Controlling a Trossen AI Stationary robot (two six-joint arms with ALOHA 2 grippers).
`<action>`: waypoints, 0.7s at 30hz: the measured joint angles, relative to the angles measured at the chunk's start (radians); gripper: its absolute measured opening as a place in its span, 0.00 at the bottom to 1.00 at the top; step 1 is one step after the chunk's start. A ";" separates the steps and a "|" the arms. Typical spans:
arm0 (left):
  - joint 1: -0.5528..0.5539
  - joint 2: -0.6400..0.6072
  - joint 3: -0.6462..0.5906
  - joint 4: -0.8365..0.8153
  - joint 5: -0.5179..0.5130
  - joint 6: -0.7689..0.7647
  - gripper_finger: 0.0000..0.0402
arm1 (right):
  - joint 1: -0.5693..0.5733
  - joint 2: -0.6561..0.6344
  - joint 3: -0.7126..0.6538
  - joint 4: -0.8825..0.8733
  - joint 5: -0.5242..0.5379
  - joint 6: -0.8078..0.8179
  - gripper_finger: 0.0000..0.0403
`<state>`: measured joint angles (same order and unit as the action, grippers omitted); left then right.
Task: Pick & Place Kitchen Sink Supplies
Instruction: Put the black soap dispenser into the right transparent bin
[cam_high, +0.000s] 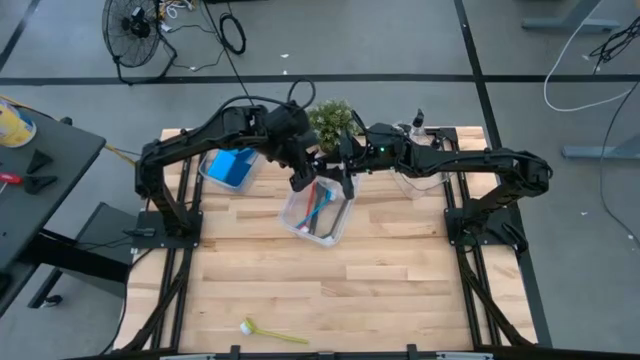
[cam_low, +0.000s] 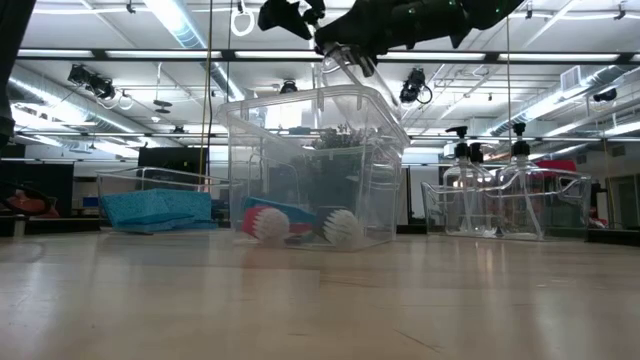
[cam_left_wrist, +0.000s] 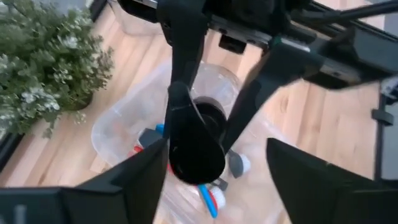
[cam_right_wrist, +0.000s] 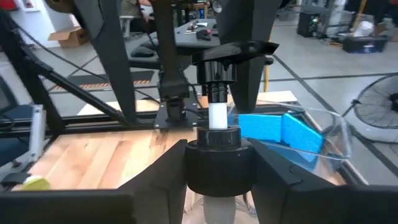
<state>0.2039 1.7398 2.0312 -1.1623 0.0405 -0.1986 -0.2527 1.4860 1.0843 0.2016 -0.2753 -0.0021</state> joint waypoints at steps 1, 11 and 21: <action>0.000 -0.003 0.000 -0.009 0.010 0.001 0.71 | 0.000 0.000 0.000 0.000 -0.013 0.001 0.34; 0.007 -0.074 0.001 -0.104 0.009 -0.028 0.81 | 0.000 -0.072 0.000 -0.008 -0.037 -0.070 0.34; 0.008 -0.137 0.001 -0.106 -0.040 -0.051 0.80 | 0.001 -0.294 0.000 -0.191 0.107 -0.138 0.34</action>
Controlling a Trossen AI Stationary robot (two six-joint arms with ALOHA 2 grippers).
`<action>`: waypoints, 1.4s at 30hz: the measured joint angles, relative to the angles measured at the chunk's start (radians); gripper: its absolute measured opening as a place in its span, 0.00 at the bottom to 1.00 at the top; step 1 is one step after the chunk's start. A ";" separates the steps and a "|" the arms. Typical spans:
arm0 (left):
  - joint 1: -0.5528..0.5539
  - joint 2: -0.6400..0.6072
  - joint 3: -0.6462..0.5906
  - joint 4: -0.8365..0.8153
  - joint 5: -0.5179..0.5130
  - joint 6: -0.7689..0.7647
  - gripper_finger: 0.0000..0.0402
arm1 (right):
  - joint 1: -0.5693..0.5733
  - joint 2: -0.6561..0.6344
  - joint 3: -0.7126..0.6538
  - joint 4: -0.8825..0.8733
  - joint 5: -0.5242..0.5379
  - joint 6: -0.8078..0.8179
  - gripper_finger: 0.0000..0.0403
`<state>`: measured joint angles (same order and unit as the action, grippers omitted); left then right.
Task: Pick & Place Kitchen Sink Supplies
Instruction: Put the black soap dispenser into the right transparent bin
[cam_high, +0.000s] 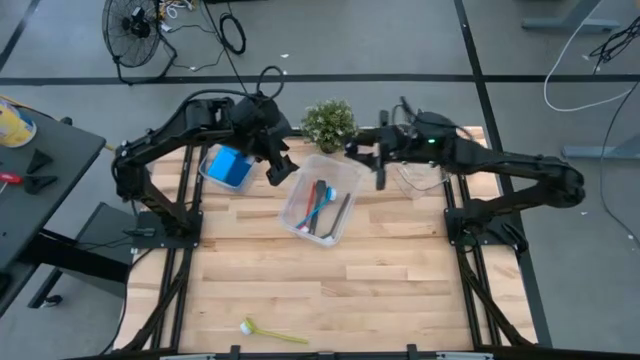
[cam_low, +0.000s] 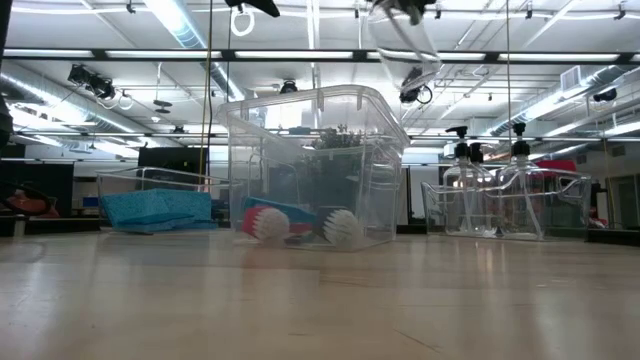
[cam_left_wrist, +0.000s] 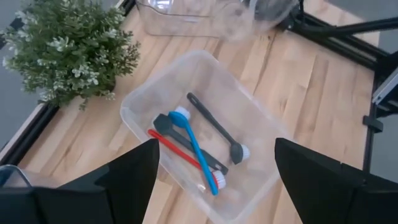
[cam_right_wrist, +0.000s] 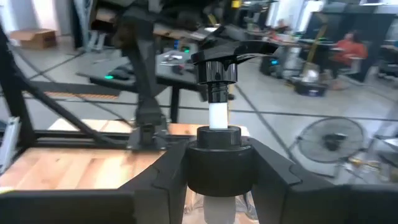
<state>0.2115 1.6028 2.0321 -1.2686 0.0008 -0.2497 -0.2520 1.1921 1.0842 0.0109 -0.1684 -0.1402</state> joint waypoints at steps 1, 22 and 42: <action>0.000 -0.004 0.000 0.002 -0.001 -0.009 0.80 | 0.000 -0.027 0.000 -0.020 0.017 0.000 0.34; -0.003 -0.017 0.000 0.022 -0.001 -0.020 0.80 | 0.073 -0.403 0.000 -0.514 0.397 0.006 0.33; 0.000 -0.016 -0.001 0.096 -0.034 -0.026 0.80 | 0.100 -0.439 -0.014 -0.863 0.600 0.217 0.33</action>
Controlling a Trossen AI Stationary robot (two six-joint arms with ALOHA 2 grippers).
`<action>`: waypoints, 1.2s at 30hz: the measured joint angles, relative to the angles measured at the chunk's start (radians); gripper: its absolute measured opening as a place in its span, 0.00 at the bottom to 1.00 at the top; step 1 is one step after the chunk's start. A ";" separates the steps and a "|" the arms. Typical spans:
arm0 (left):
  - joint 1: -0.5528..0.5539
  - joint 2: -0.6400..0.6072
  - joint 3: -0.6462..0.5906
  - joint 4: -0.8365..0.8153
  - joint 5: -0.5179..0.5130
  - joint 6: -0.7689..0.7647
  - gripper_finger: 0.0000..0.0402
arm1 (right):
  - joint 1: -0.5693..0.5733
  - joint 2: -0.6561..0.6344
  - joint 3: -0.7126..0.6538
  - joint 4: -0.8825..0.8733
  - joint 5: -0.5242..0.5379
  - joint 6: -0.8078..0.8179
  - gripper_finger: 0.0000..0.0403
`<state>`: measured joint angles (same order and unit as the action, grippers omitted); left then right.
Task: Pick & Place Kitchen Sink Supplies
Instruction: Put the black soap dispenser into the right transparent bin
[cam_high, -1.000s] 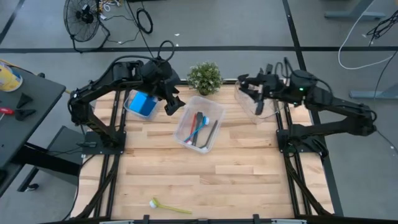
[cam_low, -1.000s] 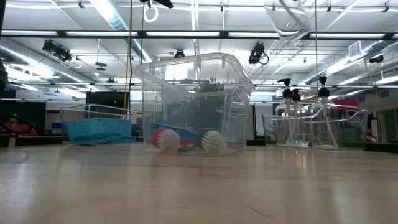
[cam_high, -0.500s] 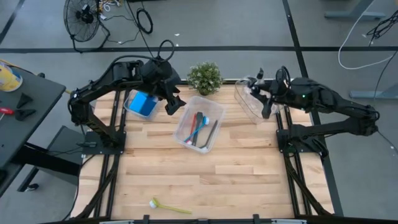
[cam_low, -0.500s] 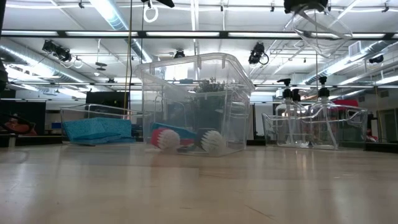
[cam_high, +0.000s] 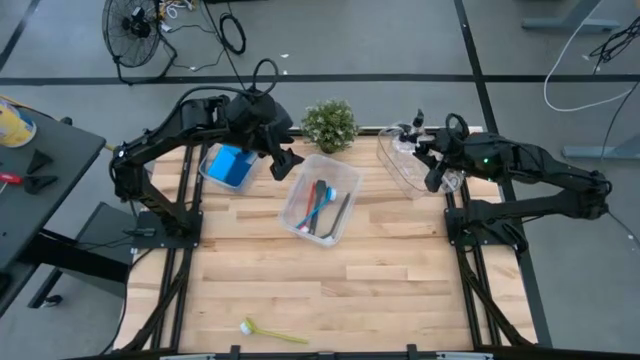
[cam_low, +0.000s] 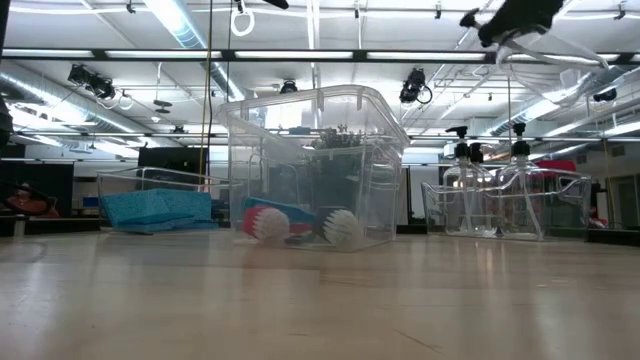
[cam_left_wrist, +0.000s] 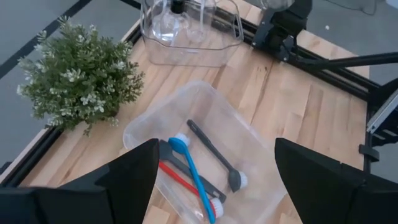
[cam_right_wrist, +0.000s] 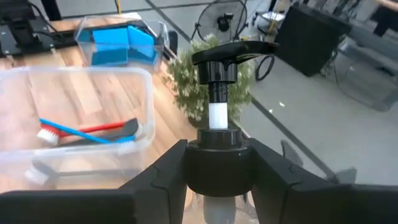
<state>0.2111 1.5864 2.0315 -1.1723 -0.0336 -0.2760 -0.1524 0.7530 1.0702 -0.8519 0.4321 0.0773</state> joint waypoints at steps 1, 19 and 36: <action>0.000 0.000 0.000 0.002 -0.003 0.000 0.80 | 0.000 -0.012 -0.018 0.002 0.001 0.009 0.33; 0.001 0.000 0.000 0.001 -0.086 -0.032 0.80 | -0.001 -0.286 -0.567 0.739 0.152 -0.096 0.33; 0.001 0.001 0.000 -0.001 -0.096 -0.027 0.80 | -0.001 -0.323 -0.873 1.349 0.431 -0.281 0.33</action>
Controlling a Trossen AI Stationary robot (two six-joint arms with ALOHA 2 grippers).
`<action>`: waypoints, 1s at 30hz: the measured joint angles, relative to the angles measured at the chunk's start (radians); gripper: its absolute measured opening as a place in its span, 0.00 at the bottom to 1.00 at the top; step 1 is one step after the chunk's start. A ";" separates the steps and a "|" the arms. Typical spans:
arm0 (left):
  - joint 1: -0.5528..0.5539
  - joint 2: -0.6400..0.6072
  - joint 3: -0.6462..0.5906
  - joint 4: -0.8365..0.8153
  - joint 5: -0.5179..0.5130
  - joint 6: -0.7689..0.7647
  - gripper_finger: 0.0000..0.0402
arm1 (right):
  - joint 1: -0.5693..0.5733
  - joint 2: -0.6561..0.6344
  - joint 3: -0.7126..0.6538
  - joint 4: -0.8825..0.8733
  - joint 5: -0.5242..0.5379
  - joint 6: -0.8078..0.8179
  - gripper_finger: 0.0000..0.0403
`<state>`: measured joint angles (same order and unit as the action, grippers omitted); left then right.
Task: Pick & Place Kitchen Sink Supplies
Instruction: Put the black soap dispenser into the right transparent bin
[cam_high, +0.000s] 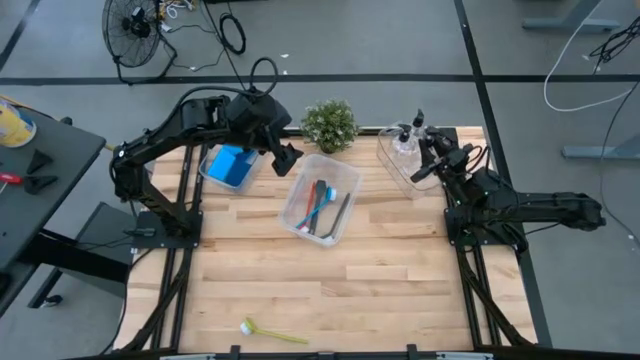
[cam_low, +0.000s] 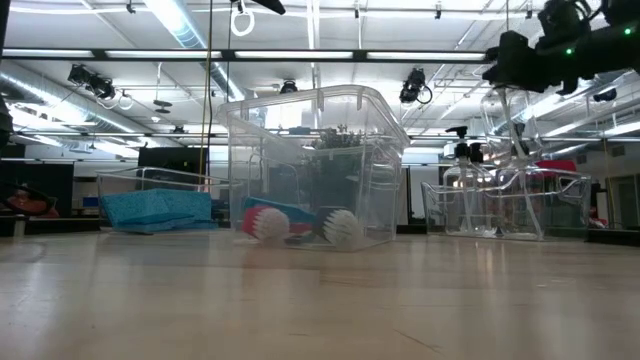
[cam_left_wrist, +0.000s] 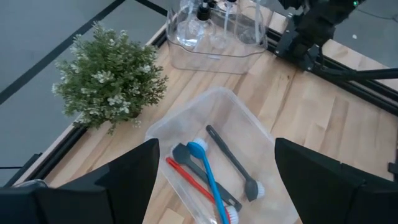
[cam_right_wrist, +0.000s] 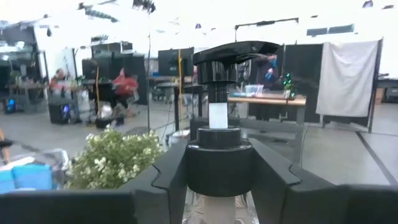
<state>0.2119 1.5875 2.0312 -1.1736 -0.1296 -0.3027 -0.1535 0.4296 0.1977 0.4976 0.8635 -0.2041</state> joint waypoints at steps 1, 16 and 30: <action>0.000 0.000 0.000 0.000 -0.009 0.000 0.80 | 0.000 0.000 -0.022 0.046 0.005 -0.010 0.33; 0.000 0.000 0.000 -0.001 -0.054 0.001 0.80 | 0.000 0.003 -0.182 0.322 0.012 -0.176 0.33; 0.000 0.000 0.000 -0.001 -0.054 0.000 0.80 | 0.000 0.004 -0.182 0.323 0.092 -0.195 0.33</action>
<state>0.2119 1.5875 2.0312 -1.1744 -0.1834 -0.3031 -0.1532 0.4332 0.0158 0.8205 0.9556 -0.3991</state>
